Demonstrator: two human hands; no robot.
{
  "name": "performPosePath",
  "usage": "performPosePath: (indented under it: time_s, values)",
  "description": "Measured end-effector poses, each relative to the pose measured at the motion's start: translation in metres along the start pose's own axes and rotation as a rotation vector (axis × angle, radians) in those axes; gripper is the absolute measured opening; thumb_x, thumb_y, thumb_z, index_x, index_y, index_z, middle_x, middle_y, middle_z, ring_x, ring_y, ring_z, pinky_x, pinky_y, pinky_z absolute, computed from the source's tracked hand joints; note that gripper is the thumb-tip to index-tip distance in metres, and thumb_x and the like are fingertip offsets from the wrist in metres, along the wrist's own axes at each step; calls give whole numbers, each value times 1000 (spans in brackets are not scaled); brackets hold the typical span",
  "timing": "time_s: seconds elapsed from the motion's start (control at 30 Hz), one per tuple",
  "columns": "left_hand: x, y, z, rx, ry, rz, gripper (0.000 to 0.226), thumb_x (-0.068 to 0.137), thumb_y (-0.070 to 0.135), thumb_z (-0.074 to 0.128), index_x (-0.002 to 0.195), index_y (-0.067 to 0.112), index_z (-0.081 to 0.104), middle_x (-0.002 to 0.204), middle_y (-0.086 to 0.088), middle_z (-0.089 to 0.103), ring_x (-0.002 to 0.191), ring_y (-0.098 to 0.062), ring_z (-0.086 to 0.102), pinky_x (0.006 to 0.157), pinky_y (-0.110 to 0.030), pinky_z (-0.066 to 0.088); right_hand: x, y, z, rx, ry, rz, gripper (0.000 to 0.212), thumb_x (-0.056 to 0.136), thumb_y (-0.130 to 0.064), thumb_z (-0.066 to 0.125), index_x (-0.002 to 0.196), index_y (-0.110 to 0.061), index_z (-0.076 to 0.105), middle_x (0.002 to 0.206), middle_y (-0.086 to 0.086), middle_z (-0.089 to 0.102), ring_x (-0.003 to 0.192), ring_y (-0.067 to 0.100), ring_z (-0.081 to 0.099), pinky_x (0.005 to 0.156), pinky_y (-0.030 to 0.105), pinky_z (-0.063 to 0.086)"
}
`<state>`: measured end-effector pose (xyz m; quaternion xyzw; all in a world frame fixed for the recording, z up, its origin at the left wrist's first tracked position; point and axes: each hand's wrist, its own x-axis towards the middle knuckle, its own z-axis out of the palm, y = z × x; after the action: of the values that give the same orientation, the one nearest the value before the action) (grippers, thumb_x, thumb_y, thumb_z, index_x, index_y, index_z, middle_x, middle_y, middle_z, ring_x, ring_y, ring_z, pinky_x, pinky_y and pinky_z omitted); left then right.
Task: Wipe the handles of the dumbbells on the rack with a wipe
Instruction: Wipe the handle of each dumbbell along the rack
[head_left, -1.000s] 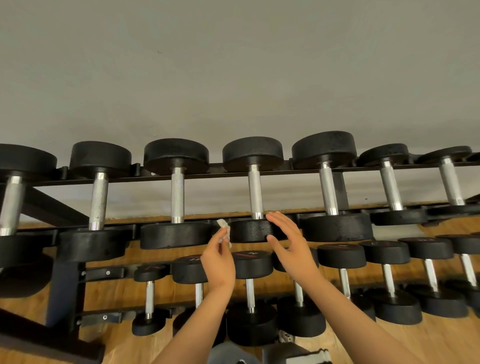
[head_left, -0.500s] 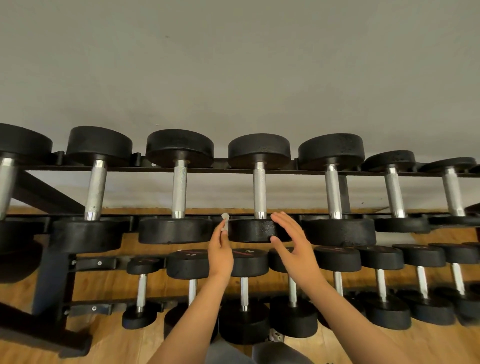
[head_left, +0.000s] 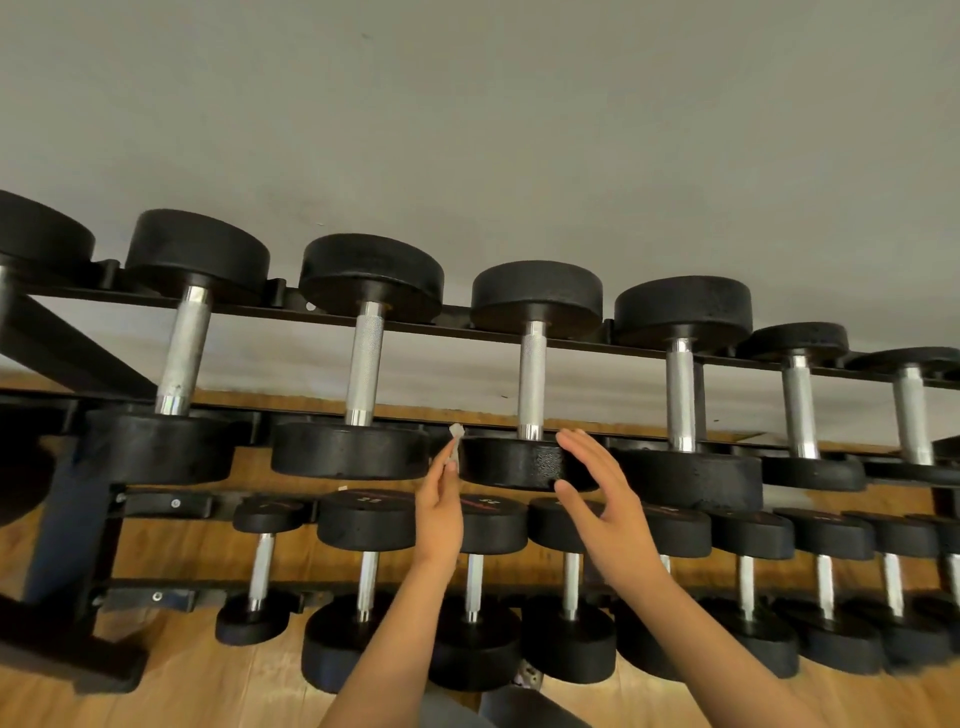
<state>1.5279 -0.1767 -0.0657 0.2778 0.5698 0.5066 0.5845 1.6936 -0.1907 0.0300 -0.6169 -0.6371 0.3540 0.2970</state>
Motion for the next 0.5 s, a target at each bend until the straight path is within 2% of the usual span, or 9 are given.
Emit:
performPosePath:
  time_s: [0.13, 0.27, 0.33, 0.43, 0.5]
  values:
    - [2, -1, -5, -96, -57, -48, 37, 91, 43, 46, 128, 42, 54, 144, 7, 51, 134, -12, 45, 115, -43, 34, 0, 1, -1, -10, -11, -7, 49, 95, -19, 58, 129, -49, 40, 142, -31, 34, 135, -16, 22, 109, 10, 17]
    - [-1, -2, -4, -99, -21, -61, 36, 97, 38, 47, 132, 37, 56, 142, 7, 53, 132, -11, 47, 114, -43, 35, 0, 4, -4, -20, -35, -8, 50, 95, -21, 58, 131, -49, 39, 145, -28, 33, 138, -12, 21, 119, 32, 18]
    - [-9, -2, 0, -90, 52, -18, 35, 99, 32, 48, 132, 31, 56, 139, 9, 55, 128, -5, 49, 111, -33, 38, 0, 5, -5, -23, -44, -16, 50, 95, -22, 58, 132, -50, 39, 146, -29, 32, 138, -11, 20, 120, 37, 18]
    - [-23, 1, 6, -94, 127, 66, 29, 99, 21, 51, 125, 31, 58, 126, 18, 59, 116, 11, 52, 95, -8, 41, 1, 6, -5, -27, -51, -28, 51, 95, -22, 58, 131, -51, 37, 144, -32, 30, 138, -13, 19, 119, 33, 18]
    - [-19, 1, 6, -78, 134, 75, 28, 99, 21, 51, 124, 32, 58, 122, 22, 58, 112, 16, 51, 91, -3, 40, 1, 7, -4, -28, -52, -28, 51, 95, -22, 58, 131, -51, 36, 145, -31, 30, 138, -12, 19, 117, 29, 18]
